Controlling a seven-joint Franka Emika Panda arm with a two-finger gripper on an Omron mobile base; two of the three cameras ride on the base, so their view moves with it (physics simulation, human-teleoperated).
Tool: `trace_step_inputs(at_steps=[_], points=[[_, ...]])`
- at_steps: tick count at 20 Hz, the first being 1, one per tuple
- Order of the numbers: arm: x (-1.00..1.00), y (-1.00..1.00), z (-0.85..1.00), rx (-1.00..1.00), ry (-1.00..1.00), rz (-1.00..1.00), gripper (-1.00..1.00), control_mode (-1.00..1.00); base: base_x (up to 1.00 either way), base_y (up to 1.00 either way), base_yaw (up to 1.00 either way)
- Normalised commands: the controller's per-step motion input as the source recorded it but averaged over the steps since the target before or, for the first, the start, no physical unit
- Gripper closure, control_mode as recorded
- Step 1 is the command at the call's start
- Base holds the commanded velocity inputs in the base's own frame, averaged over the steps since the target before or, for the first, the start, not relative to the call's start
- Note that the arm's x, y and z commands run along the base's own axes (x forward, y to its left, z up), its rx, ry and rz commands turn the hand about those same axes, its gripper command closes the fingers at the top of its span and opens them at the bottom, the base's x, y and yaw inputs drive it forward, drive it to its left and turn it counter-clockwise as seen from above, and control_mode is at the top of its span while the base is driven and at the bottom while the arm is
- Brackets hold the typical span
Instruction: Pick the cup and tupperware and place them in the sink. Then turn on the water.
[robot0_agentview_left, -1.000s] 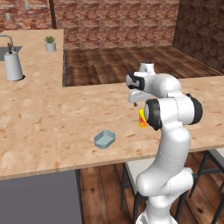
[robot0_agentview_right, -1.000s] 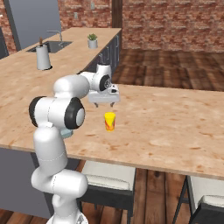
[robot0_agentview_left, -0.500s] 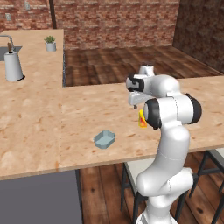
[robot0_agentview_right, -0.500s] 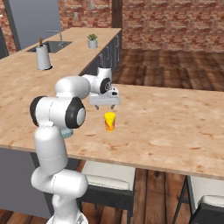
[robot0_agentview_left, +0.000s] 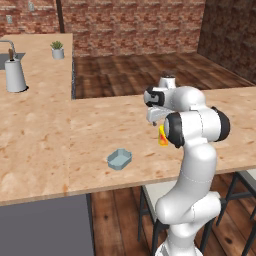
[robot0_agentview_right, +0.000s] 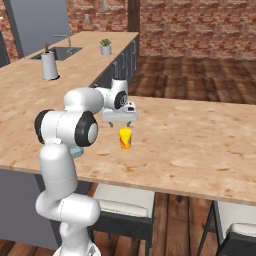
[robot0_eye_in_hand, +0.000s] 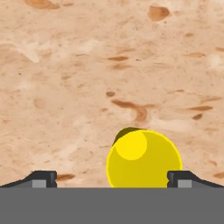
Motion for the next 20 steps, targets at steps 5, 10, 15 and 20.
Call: trace_step_inputs(at_steps=[5,10,15,20], points=[[0.0,0.0,-0.11,0.0,0.0,0.0,-1.0,-1.0,0.0,0.0,0.0],[0.0,0.0,-0.09,0.0,0.0,0.0,-1.0,-1.0,0.0,0.0,0.0],[0.0,0.0,-0.09,0.0,0.0,0.0,-1.0,-1.0,0.0,0.0,0.0],[0.0,0.0,-0.07,0.0,0.0,0.0,-1.0,-1.0,0.0,0.0,0.0]])
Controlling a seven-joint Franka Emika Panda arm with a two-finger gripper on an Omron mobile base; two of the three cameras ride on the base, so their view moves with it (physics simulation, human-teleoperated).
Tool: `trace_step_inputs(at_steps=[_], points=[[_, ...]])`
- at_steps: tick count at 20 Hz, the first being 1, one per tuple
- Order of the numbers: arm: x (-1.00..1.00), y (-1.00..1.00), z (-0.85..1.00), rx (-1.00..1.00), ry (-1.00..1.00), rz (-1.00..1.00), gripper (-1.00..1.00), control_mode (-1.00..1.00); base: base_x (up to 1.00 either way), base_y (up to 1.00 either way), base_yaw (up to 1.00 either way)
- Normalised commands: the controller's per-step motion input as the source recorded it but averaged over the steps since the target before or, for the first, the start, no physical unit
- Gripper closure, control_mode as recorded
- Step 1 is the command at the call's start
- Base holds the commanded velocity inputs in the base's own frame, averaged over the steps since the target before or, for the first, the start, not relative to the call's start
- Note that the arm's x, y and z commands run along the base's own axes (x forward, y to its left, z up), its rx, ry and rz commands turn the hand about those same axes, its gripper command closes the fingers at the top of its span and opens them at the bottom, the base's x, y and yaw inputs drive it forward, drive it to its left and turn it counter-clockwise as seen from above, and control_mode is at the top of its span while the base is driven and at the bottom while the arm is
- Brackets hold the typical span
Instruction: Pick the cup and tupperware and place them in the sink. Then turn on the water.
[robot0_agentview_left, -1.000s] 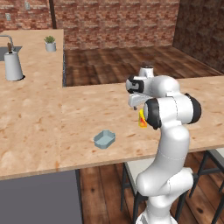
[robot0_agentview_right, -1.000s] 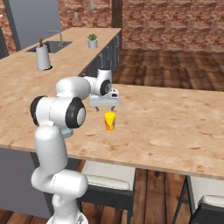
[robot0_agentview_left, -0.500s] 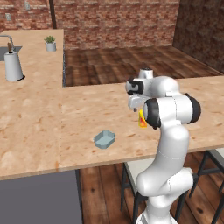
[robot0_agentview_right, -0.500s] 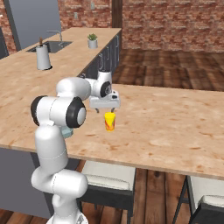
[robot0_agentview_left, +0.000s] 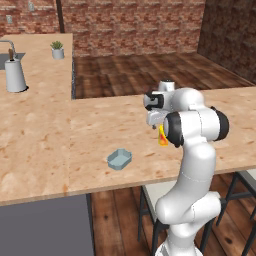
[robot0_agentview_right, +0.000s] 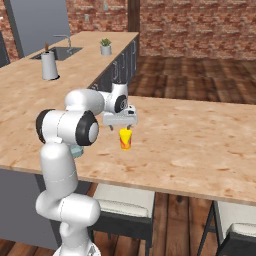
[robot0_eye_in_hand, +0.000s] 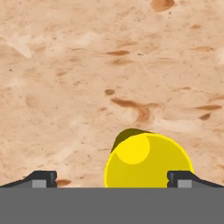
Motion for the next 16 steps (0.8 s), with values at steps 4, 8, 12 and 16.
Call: trace_step_inputs(at_steps=[4,8,12,16], points=[[0.0,0.0,-0.08,0.0,0.0,0.0,-1.0,-1.0,0.0,0.0,0.0],[0.0,0.0,-0.09,0.0,0.0,0.0,-1.0,-1.0,0.0,0.0,0.0],[0.0,0.0,-0.1,0.0,0.0,0.0,-1.0,-1.0,0.0,0.0,0.0],[0.0,0.0,-0.1,0.0,0.0,0.0,-1.0,-1.0,0.0,0.0,0.0]])
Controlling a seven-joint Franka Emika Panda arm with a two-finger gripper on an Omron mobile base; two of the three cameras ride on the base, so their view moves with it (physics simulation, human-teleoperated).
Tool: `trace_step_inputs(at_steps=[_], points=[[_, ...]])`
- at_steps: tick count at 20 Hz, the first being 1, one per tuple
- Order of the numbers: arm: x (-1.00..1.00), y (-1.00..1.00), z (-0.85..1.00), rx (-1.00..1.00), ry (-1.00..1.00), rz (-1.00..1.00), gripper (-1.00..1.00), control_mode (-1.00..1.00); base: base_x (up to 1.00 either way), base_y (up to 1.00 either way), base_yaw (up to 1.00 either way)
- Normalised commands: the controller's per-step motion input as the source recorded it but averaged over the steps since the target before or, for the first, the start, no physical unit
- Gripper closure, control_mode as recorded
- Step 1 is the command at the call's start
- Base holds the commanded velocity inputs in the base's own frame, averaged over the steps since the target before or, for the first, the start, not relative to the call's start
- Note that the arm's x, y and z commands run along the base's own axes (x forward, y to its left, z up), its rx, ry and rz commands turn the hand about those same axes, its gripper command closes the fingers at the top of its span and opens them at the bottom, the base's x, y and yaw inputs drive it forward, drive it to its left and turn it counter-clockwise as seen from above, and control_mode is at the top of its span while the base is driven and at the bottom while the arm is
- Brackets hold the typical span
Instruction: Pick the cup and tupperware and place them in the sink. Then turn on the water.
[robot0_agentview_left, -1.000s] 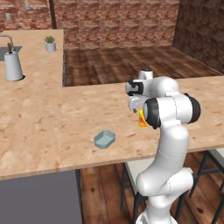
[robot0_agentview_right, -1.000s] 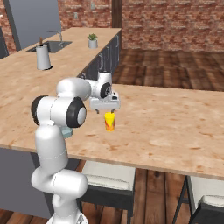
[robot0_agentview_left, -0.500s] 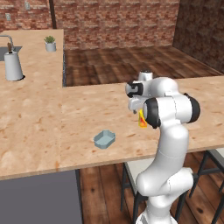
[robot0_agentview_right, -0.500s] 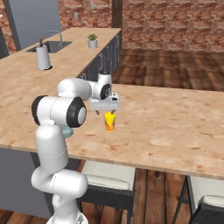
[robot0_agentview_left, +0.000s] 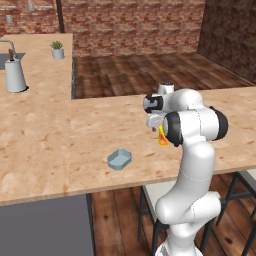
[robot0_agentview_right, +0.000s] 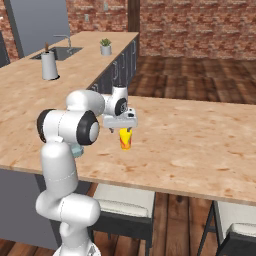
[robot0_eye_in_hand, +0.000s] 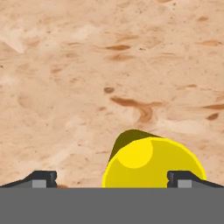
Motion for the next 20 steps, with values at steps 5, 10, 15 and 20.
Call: trace_step_inputs(at_steps=[5,10,15,20], points=[[0.0,0.0,-0.06,0.0,0.0,0.0,-1.0,-1.0,0.0,0.0,0.0],[0.0,0.0,-0.07,0.0,0.0,0.0,-1.0,-1.0,0.0,0.0,0.0],[0.0,0.0,-0.1,0.0,0.0,0.0,-1.0,-1.0,0.0,0.0,0.0],[0.0,0.0,-0.1,0.0,0.0,0.0,-1.0,-1.0,0.0,0.0,0.0]])
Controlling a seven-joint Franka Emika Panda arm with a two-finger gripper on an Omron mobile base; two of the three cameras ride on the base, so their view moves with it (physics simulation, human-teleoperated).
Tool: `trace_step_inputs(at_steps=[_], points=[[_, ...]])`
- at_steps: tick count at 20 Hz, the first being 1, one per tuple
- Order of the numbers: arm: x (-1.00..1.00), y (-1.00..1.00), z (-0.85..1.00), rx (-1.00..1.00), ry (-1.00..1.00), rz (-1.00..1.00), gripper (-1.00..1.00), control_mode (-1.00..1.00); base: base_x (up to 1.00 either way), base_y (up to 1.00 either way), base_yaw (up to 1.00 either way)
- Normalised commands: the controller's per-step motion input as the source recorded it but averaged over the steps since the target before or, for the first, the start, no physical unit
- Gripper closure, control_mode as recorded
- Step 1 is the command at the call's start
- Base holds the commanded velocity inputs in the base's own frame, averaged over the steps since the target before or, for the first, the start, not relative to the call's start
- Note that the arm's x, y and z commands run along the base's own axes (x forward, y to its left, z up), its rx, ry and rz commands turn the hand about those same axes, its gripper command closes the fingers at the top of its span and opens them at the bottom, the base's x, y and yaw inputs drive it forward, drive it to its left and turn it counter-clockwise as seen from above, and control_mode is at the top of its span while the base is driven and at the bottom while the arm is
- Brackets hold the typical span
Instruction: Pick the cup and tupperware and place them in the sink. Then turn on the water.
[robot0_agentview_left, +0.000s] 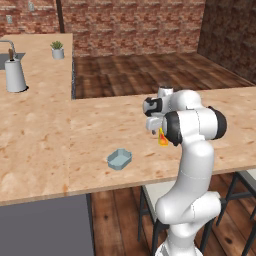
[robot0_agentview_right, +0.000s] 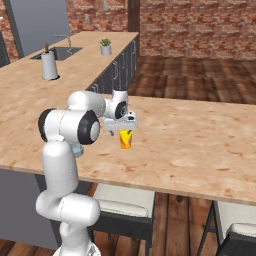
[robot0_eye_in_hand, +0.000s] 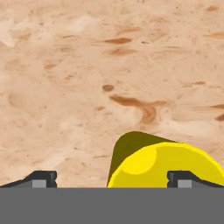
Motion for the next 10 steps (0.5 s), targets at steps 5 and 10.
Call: trace_step_inputs(at_steps=[5,10], points=[[0.0,0.0,-0.09,0.0,0.0,0.0,-1.0,-1.0,0.0,0.0,0.0],[0.0,0.0,-0.06,0.0,0.0,0.0,1.0,-1.0,0.0,0.0,0.0]])
